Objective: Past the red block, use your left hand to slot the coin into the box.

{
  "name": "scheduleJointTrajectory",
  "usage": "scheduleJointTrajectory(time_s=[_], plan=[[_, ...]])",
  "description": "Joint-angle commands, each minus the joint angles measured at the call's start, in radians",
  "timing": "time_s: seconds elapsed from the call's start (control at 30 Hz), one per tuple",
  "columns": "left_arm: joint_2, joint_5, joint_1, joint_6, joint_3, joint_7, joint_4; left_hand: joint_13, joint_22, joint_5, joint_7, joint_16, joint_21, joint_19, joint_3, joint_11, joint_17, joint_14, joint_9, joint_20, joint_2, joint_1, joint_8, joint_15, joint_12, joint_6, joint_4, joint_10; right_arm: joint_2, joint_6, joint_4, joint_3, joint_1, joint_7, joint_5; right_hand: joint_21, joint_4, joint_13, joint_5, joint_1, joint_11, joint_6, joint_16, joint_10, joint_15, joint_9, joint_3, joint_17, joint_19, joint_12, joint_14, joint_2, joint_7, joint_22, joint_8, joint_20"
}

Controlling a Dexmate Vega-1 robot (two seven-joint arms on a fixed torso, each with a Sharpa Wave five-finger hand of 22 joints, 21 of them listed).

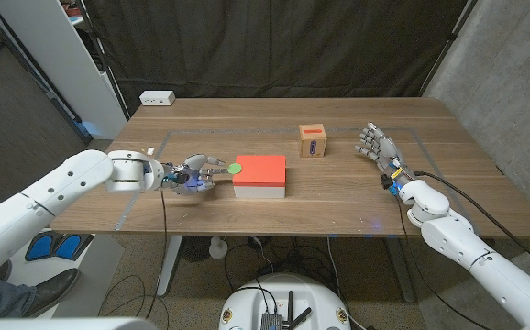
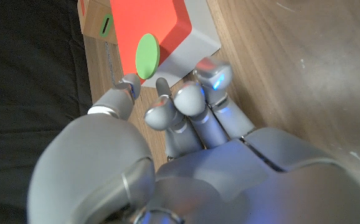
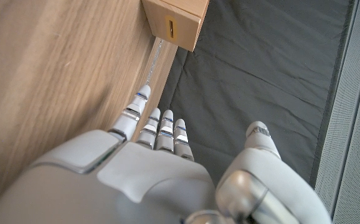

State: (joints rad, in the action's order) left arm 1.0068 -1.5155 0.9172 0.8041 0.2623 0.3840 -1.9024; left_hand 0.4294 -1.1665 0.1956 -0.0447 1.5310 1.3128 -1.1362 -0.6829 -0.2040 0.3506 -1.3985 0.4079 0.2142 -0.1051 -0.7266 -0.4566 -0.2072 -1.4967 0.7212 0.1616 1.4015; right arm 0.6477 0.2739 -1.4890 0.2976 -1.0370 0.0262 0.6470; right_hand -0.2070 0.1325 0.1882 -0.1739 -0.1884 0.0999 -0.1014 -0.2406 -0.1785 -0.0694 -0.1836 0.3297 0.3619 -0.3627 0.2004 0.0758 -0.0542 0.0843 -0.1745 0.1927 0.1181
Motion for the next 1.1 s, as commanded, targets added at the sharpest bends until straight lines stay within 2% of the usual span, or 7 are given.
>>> scheduleJointTrajectory(time_s=[0.03, 0.83, 1.1], plan=[[-0.022, 0.014, -0.047, 0.022, 0.044, -0.011, 0.022, 0.002, -0.002, 0.000, -0.005, -0.003, -0.001, 0.005, -0.006, -0.001, 0.006, 0.003, 0.000, 0.000, 0.008, -0.001, -0.010, -0.003, 0.006, -0.001, 0.005, -0.004, 0.001, 0.003, 0.013, -0.006, 0.001, -0.002, 0.006, 0.000, 0.008, 0.005, -0.005, -0.001, 0.003, -0.004, -0.003, -0.008, 0.001, -0.002, 0.003, 0.000, -0.003, 0.004, 0.006, -0.012, -0.003, -0.005, 0.004, 0.003], [-0.019, 0.006, -0.035, 0.019, 0.041, 0.005, -0.004, 0.009, 0.005, 0.000, 0.000, -0.012, -0.001, 0.008, -0.007, -0.001, 0.010, 0.005, -0.012, -0.001, 0.026, -0.003, -0.036, -0.003, 0.026, 0.037, 0.005, -0.009, 0.007, 0.016, 0.011, -0.015, -0.023, -0.004, 0.013, 0.000, 0.009, 0.005, -0.005, -0.001, 0.003, -0.005, -0.004, -0.009, 0.002, -0.002, 0.002, 0.000, -0.005, 0.004, 0.008, -0.012, -0.003, -0.005, 0.004, 0.004], [-0.016, 0.000, -0.022, 0.009, 0.037, 0.011, -0.019, 0.012, 0.022, 0.000, 0.000, -0.015, -0.007, 0.011, -0.010, -0.001, 0.012, 0.005, -0.020, 0.000, 0.044, -0.005, -0.046, -0.003, 0.031, 0.063, 0.004, -0.009, 0.003, 0.022, 0.014, -0.019, -0.029, -0.007, 0.020, 0.000, 0.009, 0.005, -0.005, -0.001, 0.003, -0.005, -0.004, -0.009, 0.002, -0.002, 0.002, 0.000, -0.005, 0.004, 0.008, -0.012, -0.003, -0.005, 0.004, 0.004]])
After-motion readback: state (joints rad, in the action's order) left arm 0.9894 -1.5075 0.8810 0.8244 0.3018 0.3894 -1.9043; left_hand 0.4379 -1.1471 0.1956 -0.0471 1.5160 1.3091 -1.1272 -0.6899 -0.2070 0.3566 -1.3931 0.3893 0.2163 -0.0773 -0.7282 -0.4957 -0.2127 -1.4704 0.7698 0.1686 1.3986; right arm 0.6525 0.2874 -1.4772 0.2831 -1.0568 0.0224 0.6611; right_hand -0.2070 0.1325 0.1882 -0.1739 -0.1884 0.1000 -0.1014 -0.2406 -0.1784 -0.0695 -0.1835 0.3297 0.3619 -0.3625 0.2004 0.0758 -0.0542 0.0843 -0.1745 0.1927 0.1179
